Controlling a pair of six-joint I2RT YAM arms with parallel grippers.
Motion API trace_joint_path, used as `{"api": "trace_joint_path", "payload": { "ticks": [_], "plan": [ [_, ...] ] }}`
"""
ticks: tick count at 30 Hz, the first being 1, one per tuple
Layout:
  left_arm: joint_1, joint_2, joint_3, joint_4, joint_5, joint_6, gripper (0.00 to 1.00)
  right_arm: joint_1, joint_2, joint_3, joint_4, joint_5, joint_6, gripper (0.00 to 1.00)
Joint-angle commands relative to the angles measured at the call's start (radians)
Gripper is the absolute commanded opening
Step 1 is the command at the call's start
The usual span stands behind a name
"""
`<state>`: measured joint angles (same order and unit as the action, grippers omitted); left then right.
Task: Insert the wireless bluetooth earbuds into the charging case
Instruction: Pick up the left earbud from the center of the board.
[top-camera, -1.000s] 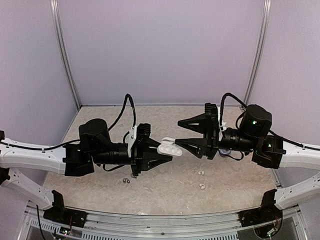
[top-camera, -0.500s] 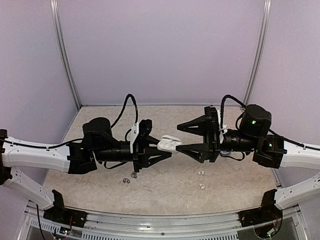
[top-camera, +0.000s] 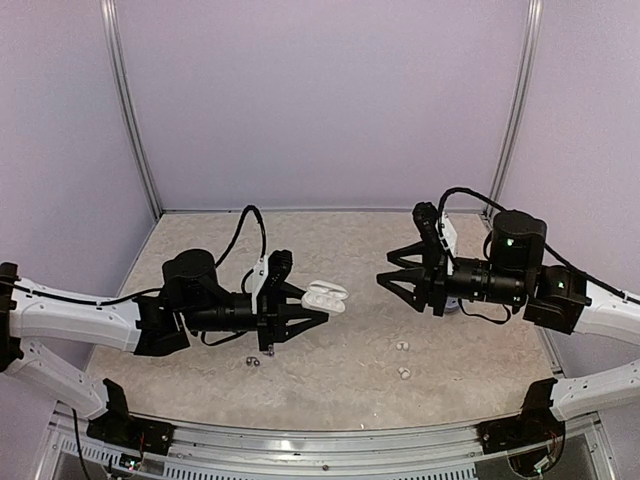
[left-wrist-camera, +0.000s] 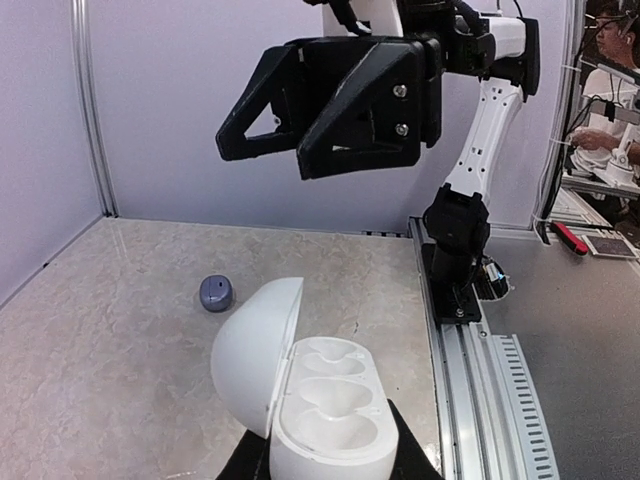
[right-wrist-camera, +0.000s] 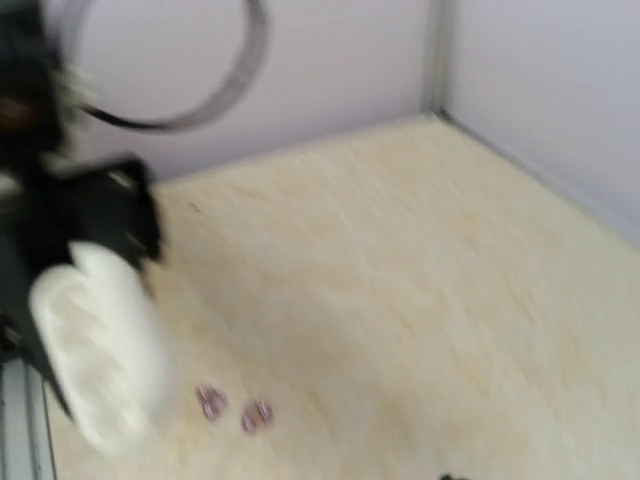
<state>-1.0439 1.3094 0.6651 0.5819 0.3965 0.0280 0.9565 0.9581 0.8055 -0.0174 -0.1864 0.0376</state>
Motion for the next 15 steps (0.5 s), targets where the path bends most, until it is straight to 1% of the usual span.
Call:
{"api": "trace_joint_path", "payload": {
  "ticks": [1, 5, 9, 11, 15],
  "plan": [
    [0.013, -0.046, -0.041, 0.073, -0.002, -0.043, 0.00, -0.033, -0.046, -0.055, -0.197, 0.085, 0.165, 0.49],
    [0.014, -0.059, -0.068, 0.098, -0.004, -0.066, 0.00, -0.035, -0.087, -0.174, -0.211, 0.127, 0.316, 0.41],
    [0.015, -0.062, -0.078, 0.101, -0.002, -0.071, 0.00, -0.045, -0.076, -0.227, -0.261, 0.178, 0.415, 0.31],
    [0.014, -0.065, -0.080, 0.100, -0.001, -0.069, 0.00, -0.059, -0.068, -0.246, -0.277, 0.203, 0.455, 0.29],
    [0.015, -0.064, -0.079, 0.096, 0.001, -0.066, 0.00, -0.102, -0.032, -0.279, -0.285, 0.188, 0.492, 0.27]
  ]
}}
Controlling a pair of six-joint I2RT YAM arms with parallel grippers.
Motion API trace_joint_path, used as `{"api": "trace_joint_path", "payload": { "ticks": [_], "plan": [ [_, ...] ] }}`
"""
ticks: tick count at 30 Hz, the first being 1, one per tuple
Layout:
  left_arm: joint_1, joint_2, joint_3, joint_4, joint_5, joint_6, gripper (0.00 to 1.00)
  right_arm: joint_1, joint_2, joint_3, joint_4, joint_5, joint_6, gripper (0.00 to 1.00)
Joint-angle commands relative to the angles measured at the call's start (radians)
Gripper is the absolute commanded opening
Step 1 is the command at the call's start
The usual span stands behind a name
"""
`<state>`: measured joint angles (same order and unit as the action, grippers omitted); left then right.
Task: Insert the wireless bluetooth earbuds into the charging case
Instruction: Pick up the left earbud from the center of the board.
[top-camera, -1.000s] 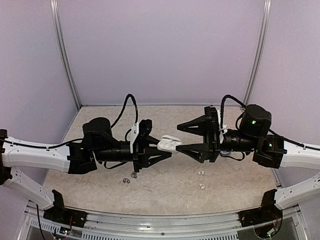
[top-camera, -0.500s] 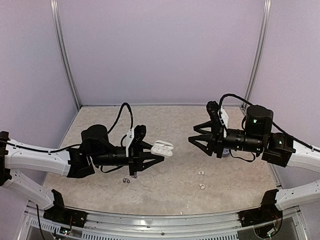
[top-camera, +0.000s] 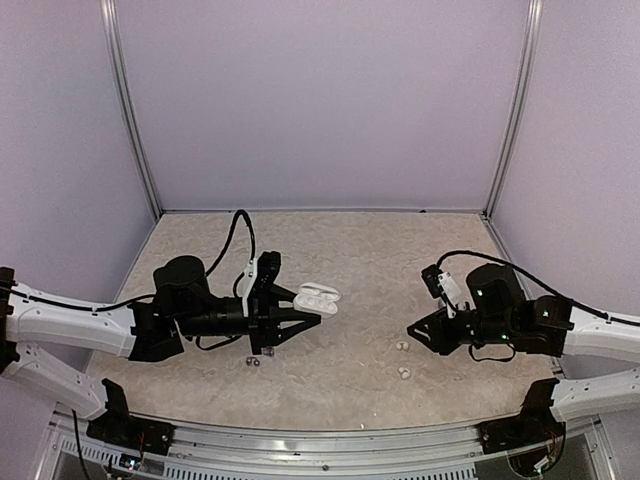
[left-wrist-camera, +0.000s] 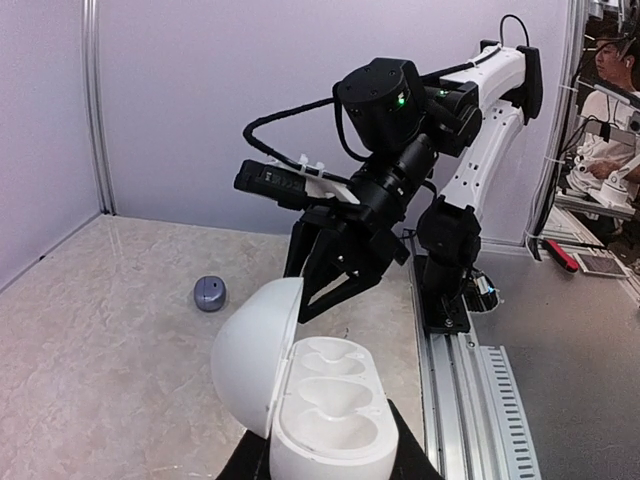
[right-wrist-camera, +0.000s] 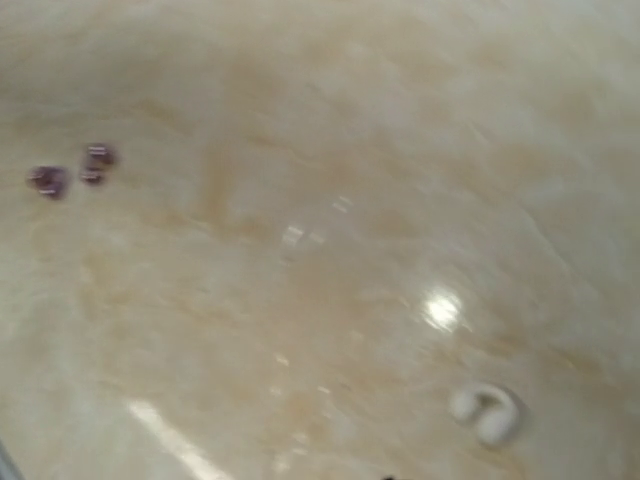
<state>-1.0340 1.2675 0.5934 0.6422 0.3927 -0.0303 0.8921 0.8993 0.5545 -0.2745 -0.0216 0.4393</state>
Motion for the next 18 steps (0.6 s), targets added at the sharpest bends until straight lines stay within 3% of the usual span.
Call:
{"api": "trace_joint_path", "payload": {
  "ticks": [1, 18],
  "plan": [
    [0.005, -0.022, -0.007, 0.036, 0.005, -0.008, 0.00, -0.042, 0.039, -0.036, -0.024, 0.023, 0.094, 0.27],
    [0.003, -0.020, -0.005, 0.035, 0.006, 0.000, 0.00, -0.046, 0.194, -0.116, 0.065, -0.040, 0.113, 0.20]
  ]
}}
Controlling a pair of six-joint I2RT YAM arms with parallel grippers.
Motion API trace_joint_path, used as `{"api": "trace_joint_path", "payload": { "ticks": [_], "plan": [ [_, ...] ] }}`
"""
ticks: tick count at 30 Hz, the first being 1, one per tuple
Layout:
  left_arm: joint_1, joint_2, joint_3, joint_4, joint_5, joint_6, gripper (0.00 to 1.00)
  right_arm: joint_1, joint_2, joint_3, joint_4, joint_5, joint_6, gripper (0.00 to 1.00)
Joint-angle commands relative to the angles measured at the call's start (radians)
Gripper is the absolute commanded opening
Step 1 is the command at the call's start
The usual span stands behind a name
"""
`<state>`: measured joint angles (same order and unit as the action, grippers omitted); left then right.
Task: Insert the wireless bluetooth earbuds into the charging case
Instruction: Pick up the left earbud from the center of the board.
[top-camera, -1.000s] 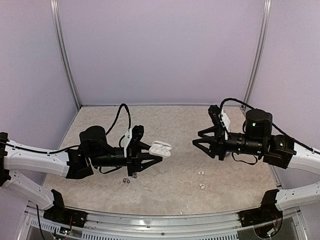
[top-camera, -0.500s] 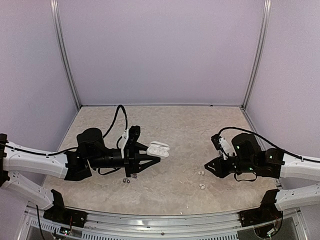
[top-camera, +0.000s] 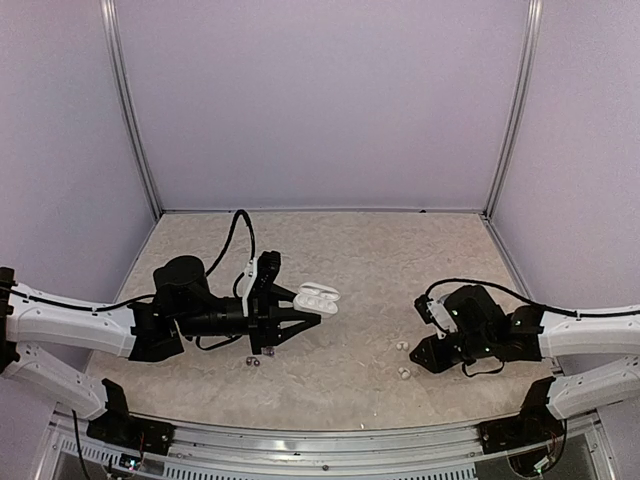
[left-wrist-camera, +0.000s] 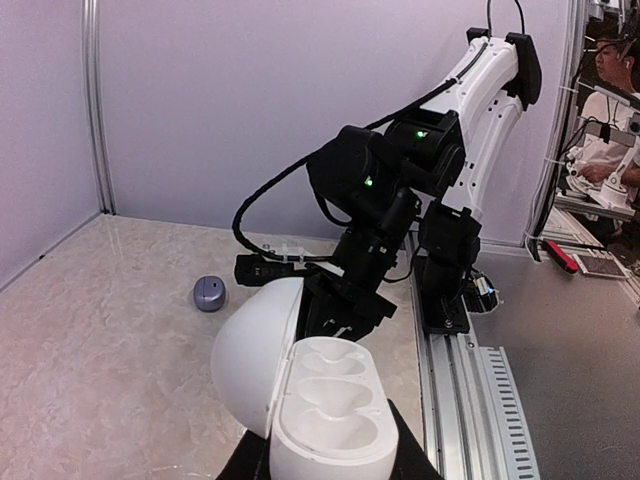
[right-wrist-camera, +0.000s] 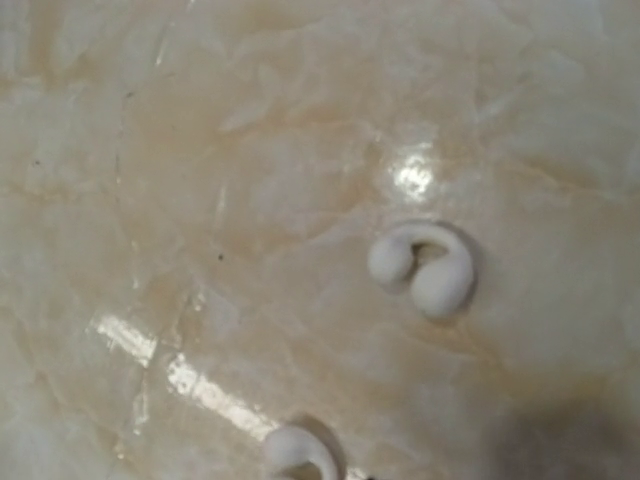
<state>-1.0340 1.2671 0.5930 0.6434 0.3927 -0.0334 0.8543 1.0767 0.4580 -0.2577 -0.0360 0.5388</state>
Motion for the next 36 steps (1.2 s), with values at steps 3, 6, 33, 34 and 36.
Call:
{"api": "trace_joint_path", "payload": {
  "ticks": [3, 6, 33, 34, 36],
  "plan": [
    [0.004, -0.015, -0.005, 0.032, 0.005, 0.004, 0.00, -0.007, 0.036, -0.026, 0.069, -0.049, 0.015, 0.20],
    [0.004, -0.017, -0.007, 0.032, 0.006, 0.004, 0.00, -0.007, 0.057, -0.030, 0.080, -0.066, 0.014, 0.20],
    [0.004, -0.018, -0.019, 0.043, 0.008, 0.005, 0.00, -0.007, 0.130, -0.056, 0.116, -0.090, 0.013, 0.21],
    [0.003, -0.018, -0.020, 0.043, 0.008, 0.004, 0.00, -0.008, 0.131, -0.056, 0.115, -0.089, 0.014, 0.21],
    [0.004, -0.018, -0.021, 0.043, 0.008, 0.005, 0.00, -0.008, 0.135, -0.056, 0.119, -0.090, 0.015, 0.22]
  ]
}}
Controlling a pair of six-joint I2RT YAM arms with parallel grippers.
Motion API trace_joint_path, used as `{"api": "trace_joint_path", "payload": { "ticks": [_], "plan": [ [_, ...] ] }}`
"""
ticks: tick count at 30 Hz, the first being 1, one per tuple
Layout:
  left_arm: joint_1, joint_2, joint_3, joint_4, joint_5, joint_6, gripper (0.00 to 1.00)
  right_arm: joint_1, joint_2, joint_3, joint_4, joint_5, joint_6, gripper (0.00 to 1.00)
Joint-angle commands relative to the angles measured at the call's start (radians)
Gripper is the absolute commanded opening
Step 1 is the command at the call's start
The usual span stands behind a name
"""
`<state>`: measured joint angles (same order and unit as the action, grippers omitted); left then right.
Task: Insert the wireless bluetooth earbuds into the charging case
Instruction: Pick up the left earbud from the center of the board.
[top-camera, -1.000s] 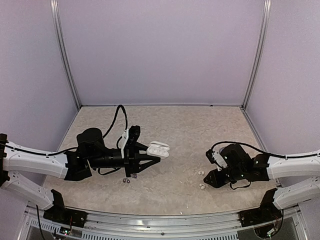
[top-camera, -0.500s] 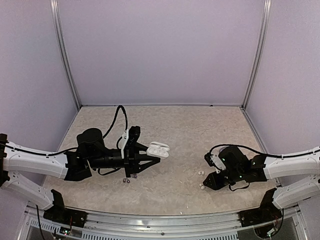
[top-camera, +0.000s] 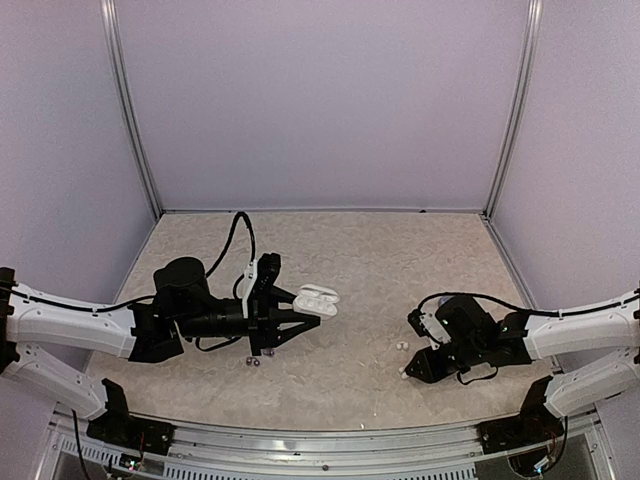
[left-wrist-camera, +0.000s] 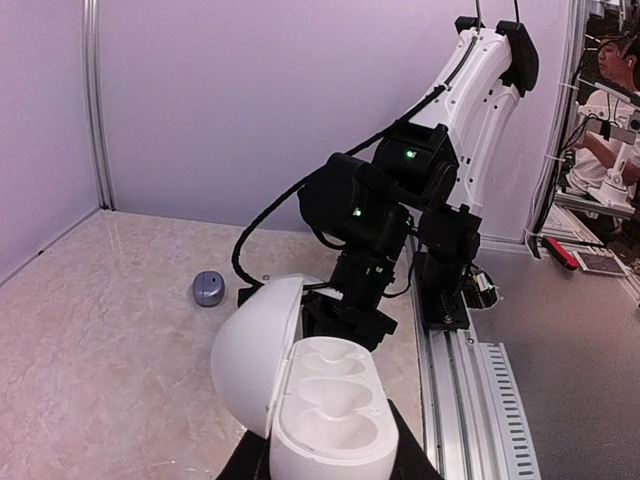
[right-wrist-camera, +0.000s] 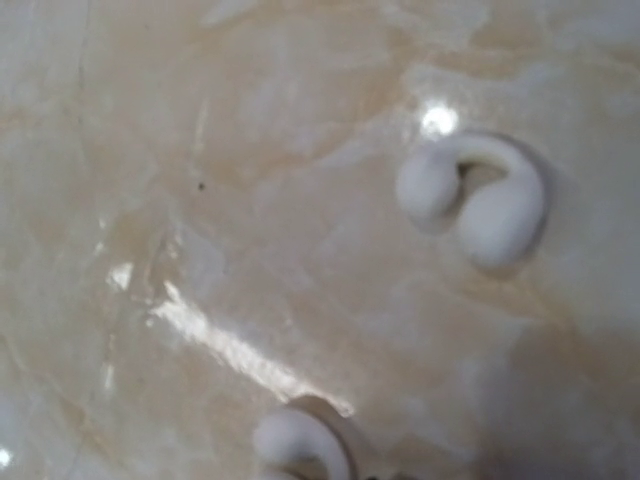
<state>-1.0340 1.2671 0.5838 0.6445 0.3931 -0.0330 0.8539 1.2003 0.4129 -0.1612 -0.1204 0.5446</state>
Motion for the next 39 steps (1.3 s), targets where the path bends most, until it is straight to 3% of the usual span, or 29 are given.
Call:
{"api": "trace_joint_path", "payload": {
  "ticks": [1, 9, 18, 29, 39],
  "plan": [
    [0.003, -0.018, -0.012, 0.043, 0.010, 0.004, 0.00, -0.007, 0.013, -0.011, 0.024, -0.008, 0.009, 0.22],
    [0.004, -0.017, -0.015, 0.041, 0.010, 0.005, 0.00, -0.006, 0.027, -0.006, 0.037, -0.033, 0.005, 0.27],
    [0.003, -0.018, -0.016, 0.042, 0.015, 0.005, 0.00, -0.004, 0.039, -0.006, 0.063, -0.078, 0.002, 0.18],
    [0.004, -0.021, -0.018, 0.038, 0.014, 0.010, 0.00, 0.001, 0.066, -0.001, 0.076, -0.103, 0.009, 0.15],
    [0.003, -0.026, -0.023, 0.036, 0.009, 0.013, 0.00, 0.011, 0.029, 0.030, 0.056, -0.090, -0.009, 0.00]
  ]
}}
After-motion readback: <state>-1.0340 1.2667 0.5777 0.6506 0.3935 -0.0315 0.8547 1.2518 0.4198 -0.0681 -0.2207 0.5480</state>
